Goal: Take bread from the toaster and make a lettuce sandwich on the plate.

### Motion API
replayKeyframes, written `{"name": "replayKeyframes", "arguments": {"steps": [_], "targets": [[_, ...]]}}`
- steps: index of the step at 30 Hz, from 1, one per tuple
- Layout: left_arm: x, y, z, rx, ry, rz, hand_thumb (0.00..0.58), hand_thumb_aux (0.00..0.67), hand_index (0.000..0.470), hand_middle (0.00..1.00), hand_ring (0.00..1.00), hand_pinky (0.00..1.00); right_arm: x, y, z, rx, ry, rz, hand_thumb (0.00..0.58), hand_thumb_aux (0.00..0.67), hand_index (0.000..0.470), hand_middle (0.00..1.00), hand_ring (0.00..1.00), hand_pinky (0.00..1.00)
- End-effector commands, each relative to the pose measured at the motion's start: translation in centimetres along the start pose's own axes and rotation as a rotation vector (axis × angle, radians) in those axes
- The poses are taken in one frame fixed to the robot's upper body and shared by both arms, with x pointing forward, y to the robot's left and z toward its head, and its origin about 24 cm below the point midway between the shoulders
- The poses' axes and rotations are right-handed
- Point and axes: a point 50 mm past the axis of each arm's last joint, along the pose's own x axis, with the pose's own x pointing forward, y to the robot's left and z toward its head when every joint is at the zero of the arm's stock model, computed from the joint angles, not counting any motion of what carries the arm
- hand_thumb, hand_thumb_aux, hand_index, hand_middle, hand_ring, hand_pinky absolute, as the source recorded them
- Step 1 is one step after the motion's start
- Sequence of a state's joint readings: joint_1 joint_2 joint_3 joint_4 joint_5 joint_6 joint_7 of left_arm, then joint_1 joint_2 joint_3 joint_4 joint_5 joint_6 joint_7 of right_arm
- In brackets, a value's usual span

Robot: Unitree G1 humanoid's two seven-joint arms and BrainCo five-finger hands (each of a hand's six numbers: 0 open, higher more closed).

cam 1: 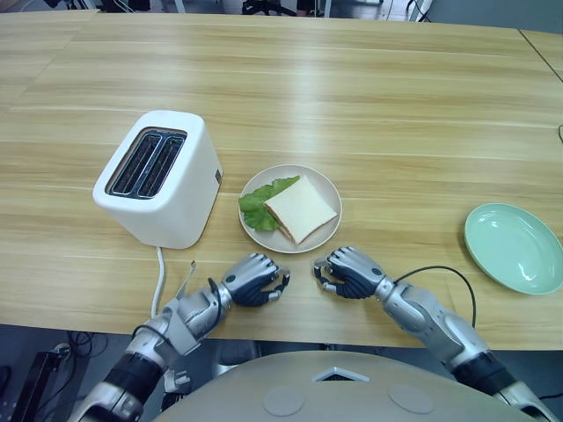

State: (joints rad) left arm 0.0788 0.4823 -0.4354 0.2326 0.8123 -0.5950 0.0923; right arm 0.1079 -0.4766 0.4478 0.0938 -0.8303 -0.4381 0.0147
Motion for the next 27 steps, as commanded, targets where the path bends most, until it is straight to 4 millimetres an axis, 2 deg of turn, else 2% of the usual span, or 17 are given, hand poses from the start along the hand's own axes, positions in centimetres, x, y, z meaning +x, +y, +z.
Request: {"name": "replayKeyframes", "arguments": {"steps": [1,7,13,18,22,23,24,25,26,27], "targets": [[1.4,-1.3,-2.4,0.026,0.129,-0.074,0.580,0.670,0.460,1.00,1.00,1.00,1.7,0.4,-1.5,-0.051,0.086,0.034,0.580,0.670,0.460,1.00,1.00,1.00],[5.7,0.0,-4.8,0.108,0.192,-0.093,0.580,0.670,0.460,1.00,1.00,1.00,5.1,-1.1,-4.2,-0.075,0.172,-0.011,0.580,0.670,0.460,1.00,1.00,1.00],[8.8,1.4,-5.6,0.101,0.242,-0.052,0.580,0.670,0.460,1.00,1.00,1.00,8.4,-2.6,-6.2,-0.035,0.258,-0.051,0.580,0.670,0.460,1.00,1.00,1.00],[9.2,1.5,-5.7,0.087,0.258,-0.004,0.580,0.670,0.460,1.00,1.00,1.00,9.7,-2.8,-6.8,0.022,0.312,-0.056,0.580,0.670,0.460,1.00,1.00,1.00],[9.1,2.7,-5.0,-0.025,0.174,0.168,0.580,0.670,0.460,1.00,1.00,1.00,9.5,-2.4,-6.6,0.094,0.283,-0.104,0.580,0.670,0.460,1.00,1.00,1.00],[9.0,3.0,-4.5,-0.076,0.132,0.230,0.580,0.670,0.460,1.00,1.00,1.00,9.3,-2.6,-6.4,0.125,0.256,-0.148,0.579,0.641,0.440,1.00,1.00,1.00],[8.9,3.6,-3.8,-0.127,0.071,0.302,0.580,0.670,0.460,1.00,1.00,1.00,9.2,-2.9,-6.1,0.175,0.219,-0.215,0.509,0.436,0.299,1.00,1.00,1.00],[8.8,4.1,-3.2,-0.170,0.015,0.361,0.559,0.544,0.373,0.86,0.86,0.86,9.0,-3.5,-5.8,0.225,0.184,-0.286,0.144,0.089,0.061,0.38,0.38,0.38],[8.7,4.6,-2.6,-0.230,-0.034,0.423,0.498,0.418,0.287,0.62,0.62,0.62,8.7,-4.2,-5.6,0.278,0.156,-0.371,0.000,0.000,0.000,0.00,0.00,0.00],[8.5,5.0,-2.2,-0.282,-0.067,0.475,0.112,0.068,0.047,0.00,0.00,0.00,8.4,-4.8,-5.6,0.317,0.140,-0.442,0.000,0.000,0.000,0.00,0.00,0.00]]}}
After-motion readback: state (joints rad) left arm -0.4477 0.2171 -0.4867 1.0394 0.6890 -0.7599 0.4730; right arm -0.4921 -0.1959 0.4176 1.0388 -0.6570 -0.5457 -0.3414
